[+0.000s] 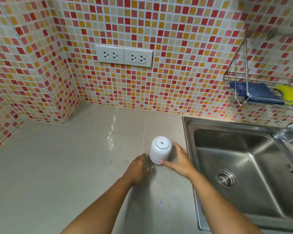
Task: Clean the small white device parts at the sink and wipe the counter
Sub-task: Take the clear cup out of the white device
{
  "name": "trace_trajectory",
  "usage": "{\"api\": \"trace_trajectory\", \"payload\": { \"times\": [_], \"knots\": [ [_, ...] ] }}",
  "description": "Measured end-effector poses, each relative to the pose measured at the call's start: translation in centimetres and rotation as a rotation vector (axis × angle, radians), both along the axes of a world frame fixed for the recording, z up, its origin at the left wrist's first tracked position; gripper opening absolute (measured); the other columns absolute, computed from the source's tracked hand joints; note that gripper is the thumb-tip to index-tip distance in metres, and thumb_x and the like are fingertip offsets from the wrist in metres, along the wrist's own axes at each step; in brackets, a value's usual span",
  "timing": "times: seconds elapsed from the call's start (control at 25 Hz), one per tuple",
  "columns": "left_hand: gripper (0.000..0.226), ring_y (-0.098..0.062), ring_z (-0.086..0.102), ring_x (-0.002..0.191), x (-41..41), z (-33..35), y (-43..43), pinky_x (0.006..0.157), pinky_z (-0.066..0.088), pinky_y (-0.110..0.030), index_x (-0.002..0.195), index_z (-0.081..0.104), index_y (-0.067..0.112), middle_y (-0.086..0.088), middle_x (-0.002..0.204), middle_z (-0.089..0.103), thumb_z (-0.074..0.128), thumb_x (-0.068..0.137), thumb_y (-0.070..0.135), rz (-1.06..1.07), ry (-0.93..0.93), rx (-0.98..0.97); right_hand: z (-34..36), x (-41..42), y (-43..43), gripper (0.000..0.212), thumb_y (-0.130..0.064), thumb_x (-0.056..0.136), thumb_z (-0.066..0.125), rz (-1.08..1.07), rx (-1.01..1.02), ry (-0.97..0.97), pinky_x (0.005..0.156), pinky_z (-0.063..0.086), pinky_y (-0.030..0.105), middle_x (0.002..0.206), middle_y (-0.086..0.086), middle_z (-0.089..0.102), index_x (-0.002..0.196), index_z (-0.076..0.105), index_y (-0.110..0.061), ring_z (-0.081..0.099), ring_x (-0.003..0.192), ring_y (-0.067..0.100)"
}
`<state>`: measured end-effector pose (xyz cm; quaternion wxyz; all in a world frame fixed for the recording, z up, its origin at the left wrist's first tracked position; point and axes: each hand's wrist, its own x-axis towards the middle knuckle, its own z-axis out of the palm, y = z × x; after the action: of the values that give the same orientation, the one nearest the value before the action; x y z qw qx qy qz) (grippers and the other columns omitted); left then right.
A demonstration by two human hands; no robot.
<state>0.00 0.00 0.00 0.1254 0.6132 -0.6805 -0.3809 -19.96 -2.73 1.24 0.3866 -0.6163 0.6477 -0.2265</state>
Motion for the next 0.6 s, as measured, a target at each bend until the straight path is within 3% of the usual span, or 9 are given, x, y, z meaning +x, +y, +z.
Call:
{"api": "trace_trajectory", "payload": {
  "times": [0.08,0.16,0.28,0.4,0.6],
  "knots": [
    [0.059,-0.026,0.047,0.128,-0.7,-0.9,-1.4,0.105,0.037,-0.029,0.136,0.043,0.015,-0.006,0.138,0.051,0.061,0.081,0.029,0.014,0.083,-0.029,-0.6,0.1,-1.6,0.114,-0.049,0.051,0.085,0.024,0.0,-0.109,0.109,0.032,0.034,0.146,-0.006,0.034,0.143,0.024,-0.022,0.035,0.132,0.013],
    [0.06,-0.018,0.056,0.117,-1.0,-1.7,-2.4,0.098,0.046,-0.031,0.128,0.049,0.023,0.003,0.127,0.06,0.065,0.072,0.036,0.052,0.158,0.002,-1.0,0.2,-2.6,0.104,-0.048,0.047,0.087,0.085,0.013,-0.203,0.102,0.041,0.029,0.135,-0.014,0.048,0.135,0.036,-0.029,0.046,0.122,0.005],
    [0.068,-0.01,0.058,0.112,-1.8,-2.6,-3.5,0.095,0.048,-0.027,0.13,0.048,0.03,0.01,0.123,0.062,0.075,0.068,0.032,0.118,0.26,-0.004,-1.2,-0.1,-3.2,0.076,-0.033,0.056,0.088,0.107,-0.012,-0.283,0.087,0.046,0.014,0.118,-0.016,0.059,0.121,0.048,-0.031,0.056,0.108,0.001],
    [0.076,-0.008,0.058,0.11,-2.9,-2.4,-4.2,0.095,0.049,-0.031,0.127,0.048,0.034,0.013,0.12,0.062,0.082,0.06,0.04,0.158,0.302,0.002,-1.7,-0.7,-3.3,0.067,-0.023,0.062,0.086,0.0,0.023,-0.482,0.087,0.051,0.026,0.117,-0.008,0.062,0.119,0.052,-0.026,0.06,0.106,0.008],
    [0.11,-0.015,0.051,0.124,-4.3,-3.3,-5.3,0.099,0.047,-0.04,0.141,0.032,0.033,0.007,0.137,0.051,0.081,0.048,0.066,0.192,0.285,-0.012,-1.6,-0.9,-3.6,0.047,-0.014,0.07,0.079,-0.116,0.026,-0.628,0.074,0.051,0.019,0.112,-0.002,0.065,0.109,0.056,-0.025,0.064,0.099,0.007]
  ]
}}
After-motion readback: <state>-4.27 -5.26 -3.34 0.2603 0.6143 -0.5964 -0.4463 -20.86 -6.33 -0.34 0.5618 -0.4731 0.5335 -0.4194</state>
